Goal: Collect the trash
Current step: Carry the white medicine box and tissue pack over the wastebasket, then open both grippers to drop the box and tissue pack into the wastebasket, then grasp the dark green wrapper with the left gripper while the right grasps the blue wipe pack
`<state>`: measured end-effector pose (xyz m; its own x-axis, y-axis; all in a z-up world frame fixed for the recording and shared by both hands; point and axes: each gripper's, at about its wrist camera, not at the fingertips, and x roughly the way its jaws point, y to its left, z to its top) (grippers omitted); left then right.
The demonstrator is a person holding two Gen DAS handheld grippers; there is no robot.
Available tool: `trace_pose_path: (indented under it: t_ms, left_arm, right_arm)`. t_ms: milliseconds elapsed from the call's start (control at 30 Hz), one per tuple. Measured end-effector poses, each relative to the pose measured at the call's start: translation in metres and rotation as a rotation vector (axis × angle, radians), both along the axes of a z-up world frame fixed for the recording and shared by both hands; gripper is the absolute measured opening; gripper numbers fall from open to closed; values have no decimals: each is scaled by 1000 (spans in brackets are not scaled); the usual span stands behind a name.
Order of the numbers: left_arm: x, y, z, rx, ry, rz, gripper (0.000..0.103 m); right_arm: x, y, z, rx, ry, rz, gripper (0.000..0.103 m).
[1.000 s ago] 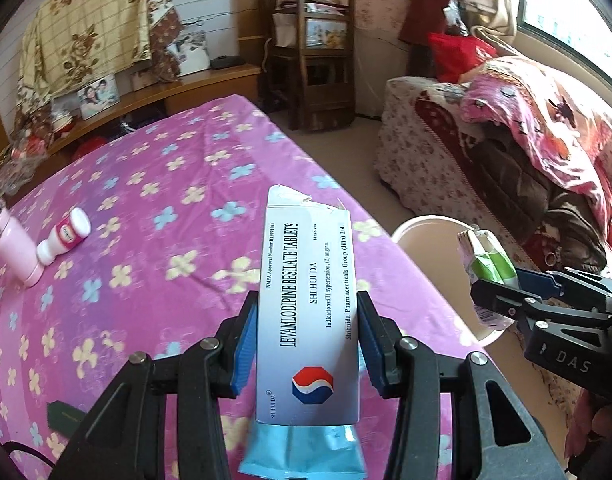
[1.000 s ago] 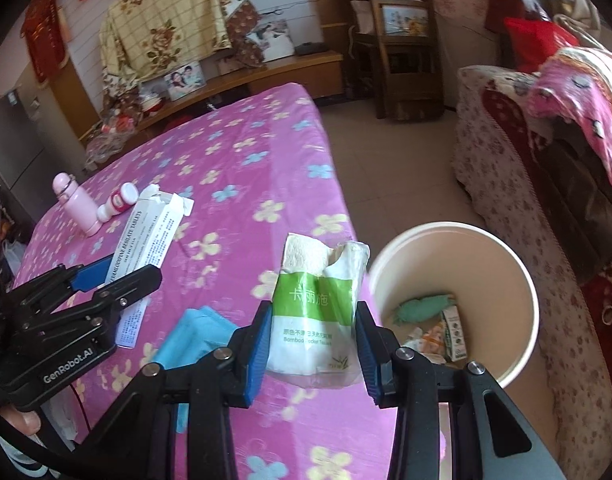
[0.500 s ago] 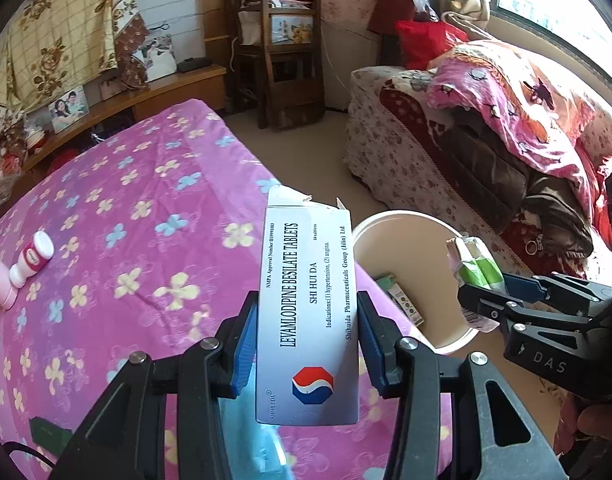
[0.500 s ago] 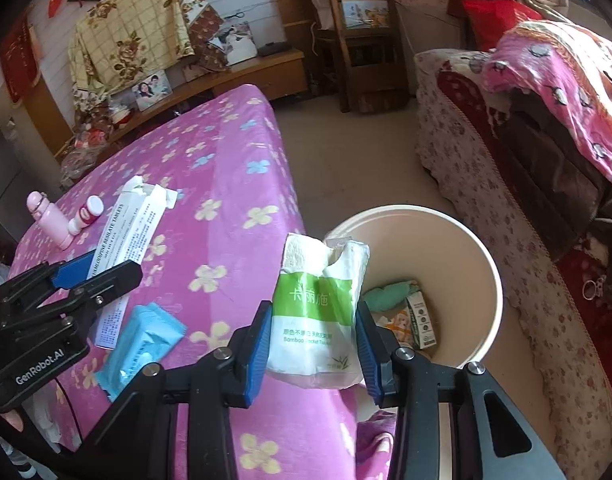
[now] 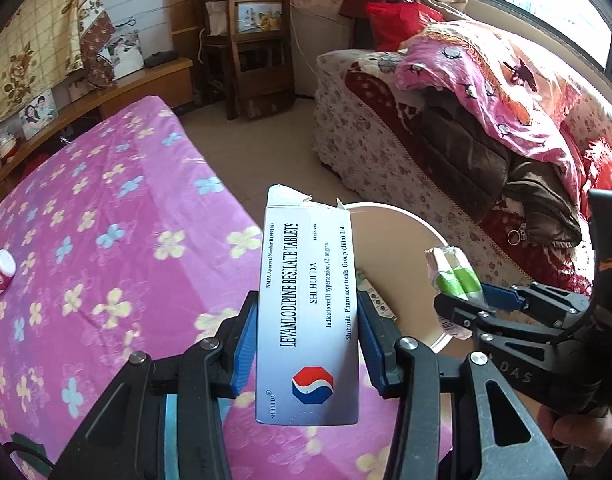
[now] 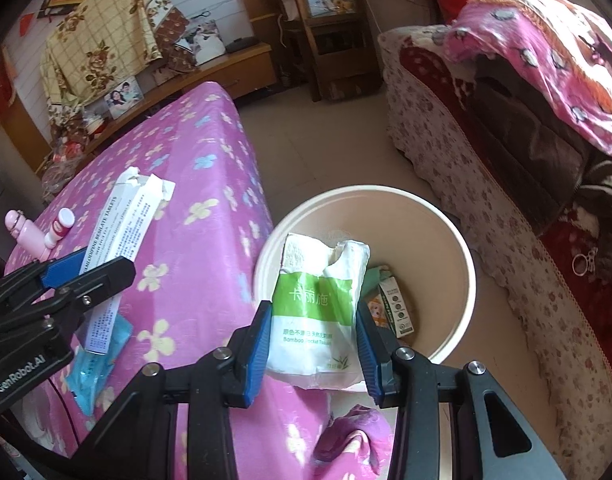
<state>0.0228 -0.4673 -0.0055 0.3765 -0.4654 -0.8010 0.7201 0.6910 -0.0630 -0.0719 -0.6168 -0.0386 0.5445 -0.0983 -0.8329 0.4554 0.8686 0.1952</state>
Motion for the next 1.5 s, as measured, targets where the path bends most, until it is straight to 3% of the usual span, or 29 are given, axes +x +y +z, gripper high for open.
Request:
trace_pose_path:
  t_ms: [333,400,467,700,1133,1300,1500]
  left_arm:
    - [6,-33,-15,-40,82,-20,50]
    - [9,-34,-16,-60,101,-17,73]
    - [10,-31,-15,-93,122,-14,79]
    - [10,-20,-10,-94,114,13,79]
    - [5,11,0,-68,50,59,79]
    - [6,38,5,-68,43,92,79]
    - [17,100,4,-65,60,180,79]
  right_arm:
    - [-3,-33,-26,-17,48,-65,50]
    - [-3,-40,-30,5,46,-81,55]
    - [-6,-49,-34,54,26,-101,66]
    - [-12,-56,-38,99,-2,-133,70]
    - [-1,-24,-31,90,25,-73,70]
    - [4,-5,-21,86,21,-35,70]
    - [14,30,-14,97,26,42,69]
